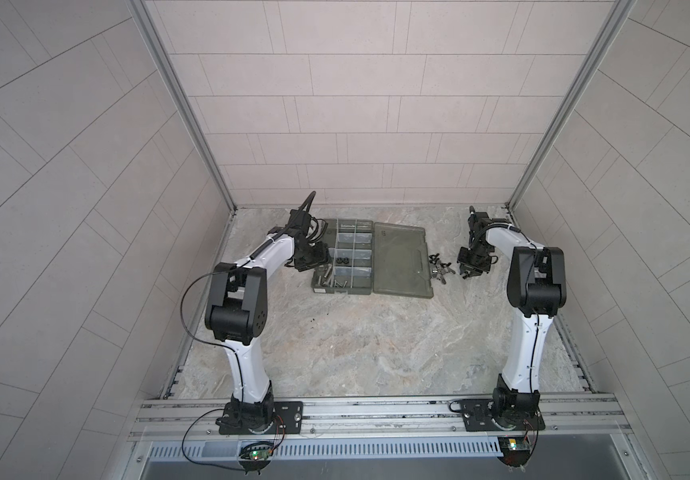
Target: Sort the screws and nuts into containers
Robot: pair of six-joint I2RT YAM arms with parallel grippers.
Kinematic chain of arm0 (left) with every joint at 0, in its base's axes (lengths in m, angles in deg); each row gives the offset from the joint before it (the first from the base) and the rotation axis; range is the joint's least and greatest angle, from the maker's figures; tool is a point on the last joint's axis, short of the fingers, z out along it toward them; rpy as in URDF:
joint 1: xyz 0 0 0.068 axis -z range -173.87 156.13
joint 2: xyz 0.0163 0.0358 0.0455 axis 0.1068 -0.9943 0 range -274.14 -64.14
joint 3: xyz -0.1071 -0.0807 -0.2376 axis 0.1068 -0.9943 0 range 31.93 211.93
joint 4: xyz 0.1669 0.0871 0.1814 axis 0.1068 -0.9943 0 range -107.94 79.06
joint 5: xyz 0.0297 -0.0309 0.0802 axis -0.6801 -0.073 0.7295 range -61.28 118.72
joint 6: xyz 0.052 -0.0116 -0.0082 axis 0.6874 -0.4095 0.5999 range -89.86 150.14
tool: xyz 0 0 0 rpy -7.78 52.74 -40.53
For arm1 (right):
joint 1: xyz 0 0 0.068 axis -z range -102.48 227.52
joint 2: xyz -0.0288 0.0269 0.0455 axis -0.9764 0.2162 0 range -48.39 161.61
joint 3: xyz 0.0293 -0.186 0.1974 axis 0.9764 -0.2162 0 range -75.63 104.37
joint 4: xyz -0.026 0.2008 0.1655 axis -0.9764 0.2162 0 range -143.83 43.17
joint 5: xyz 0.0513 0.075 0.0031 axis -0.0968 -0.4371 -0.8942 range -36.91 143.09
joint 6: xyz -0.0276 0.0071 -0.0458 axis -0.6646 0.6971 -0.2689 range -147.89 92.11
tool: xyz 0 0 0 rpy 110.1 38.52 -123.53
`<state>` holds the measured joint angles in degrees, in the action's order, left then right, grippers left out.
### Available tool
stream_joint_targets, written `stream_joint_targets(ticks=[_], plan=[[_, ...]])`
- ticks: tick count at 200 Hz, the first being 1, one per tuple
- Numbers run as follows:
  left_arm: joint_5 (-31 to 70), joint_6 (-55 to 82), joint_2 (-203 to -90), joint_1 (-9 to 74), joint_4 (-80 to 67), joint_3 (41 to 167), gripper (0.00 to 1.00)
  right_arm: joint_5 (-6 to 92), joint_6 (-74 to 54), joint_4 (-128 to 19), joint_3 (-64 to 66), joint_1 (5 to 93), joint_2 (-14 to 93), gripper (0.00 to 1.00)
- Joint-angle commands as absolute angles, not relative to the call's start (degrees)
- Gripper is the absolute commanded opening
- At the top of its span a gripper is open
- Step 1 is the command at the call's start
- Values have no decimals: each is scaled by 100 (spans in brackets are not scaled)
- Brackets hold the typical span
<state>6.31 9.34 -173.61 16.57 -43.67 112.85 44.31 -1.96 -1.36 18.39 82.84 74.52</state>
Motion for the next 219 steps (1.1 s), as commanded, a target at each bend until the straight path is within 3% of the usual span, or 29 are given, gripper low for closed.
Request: stream_joint_targets(ticks=[1, 111, 171, 219], plan=[[349, 868, -17205, 1765, -4504, 11106, 67, 4438, -161, 176, 1640, 8297, 7344, 29], [818, 1209, -16850, 1730, -5057, 11247, 68, 4569, -155, 248, 1654, 8301, 7371, 16], [653, 1642, -16767, 1624, -5531, 11962, 88, 4763, -202, 469, 1898, 8282, 7325, 14], [535, 1664, -16804, 1624, -5779, 12428, 89, 4918, -255, 629, 2102, 8180, 7273, 11]])
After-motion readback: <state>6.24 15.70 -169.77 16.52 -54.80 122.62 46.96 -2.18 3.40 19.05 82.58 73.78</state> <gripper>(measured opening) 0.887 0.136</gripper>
